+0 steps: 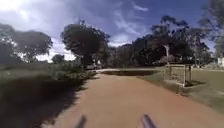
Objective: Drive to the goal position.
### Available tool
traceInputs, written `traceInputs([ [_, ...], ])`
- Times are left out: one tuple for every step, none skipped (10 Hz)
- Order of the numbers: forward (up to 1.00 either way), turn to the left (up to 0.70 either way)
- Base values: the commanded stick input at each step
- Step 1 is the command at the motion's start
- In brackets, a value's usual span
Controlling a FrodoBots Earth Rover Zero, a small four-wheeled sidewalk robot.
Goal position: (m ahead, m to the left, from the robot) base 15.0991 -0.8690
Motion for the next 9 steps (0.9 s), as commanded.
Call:
traceInputs([
  [1.00, 0.00],
  [1.00, -0.07],
  [1.00, -0.40],
  [1.00, -0.09],
  [1.00, 0.00],
  [1.00, 0.00],
  [1.00, 0.00],
  [1.00, 0.00],
  [1.00, 0.00],
])
